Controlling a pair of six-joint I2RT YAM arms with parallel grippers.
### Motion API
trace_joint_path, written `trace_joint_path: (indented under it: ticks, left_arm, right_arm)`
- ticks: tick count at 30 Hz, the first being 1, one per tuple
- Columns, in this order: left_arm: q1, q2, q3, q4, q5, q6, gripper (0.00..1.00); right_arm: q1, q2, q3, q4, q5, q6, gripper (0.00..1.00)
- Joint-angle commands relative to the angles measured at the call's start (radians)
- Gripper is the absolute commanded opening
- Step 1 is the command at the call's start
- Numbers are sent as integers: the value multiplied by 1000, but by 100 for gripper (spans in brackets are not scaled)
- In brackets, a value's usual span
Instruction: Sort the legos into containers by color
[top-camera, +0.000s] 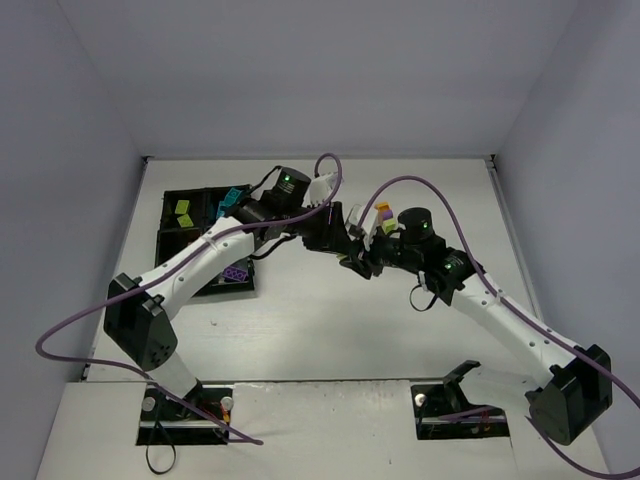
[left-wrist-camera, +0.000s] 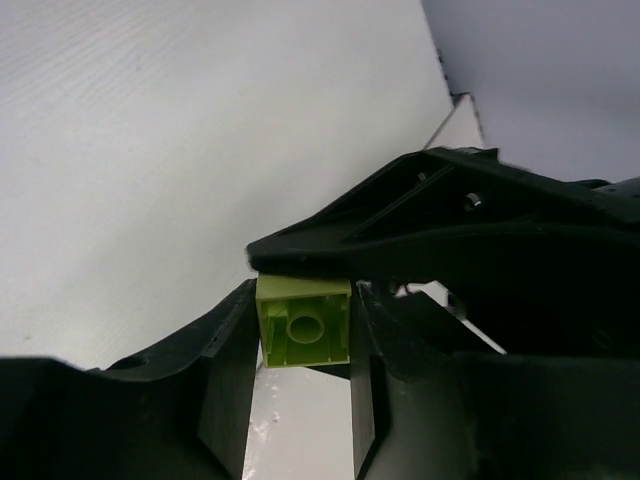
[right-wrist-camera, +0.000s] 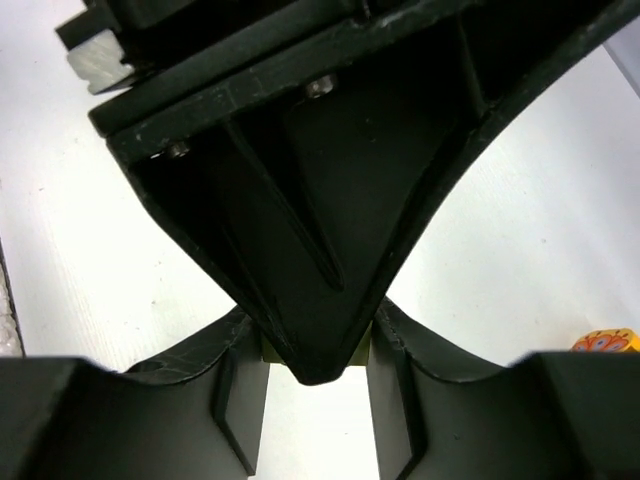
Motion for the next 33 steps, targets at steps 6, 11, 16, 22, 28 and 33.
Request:
trace_joint_path:
  ticks: [6,11,16,22,28,33]
  left_arm:
    - [86,-22,49,-67,-127,137,0]
    - [213,-48,56,-147,-243,235,0]
    - [434,-71,81,-169,-367,306,0]
    - [646,2,148,-121,-487,325,0]
    - [736,120,221,-22,-628,331,0]
    - [772,270,328,-6,-656,331,0]
  right_arm:
    - [-6,23,36,72,114,76,46]
    - [-22,49,57,73,202,190,50]
    - [-86,35,56,96,352,323,68]
    - [-184,-6,-5,125,464,498,100]
    - [-186,-6,-24,115,562,570,95]
    - [-209,0,-21,98,536,629,100]
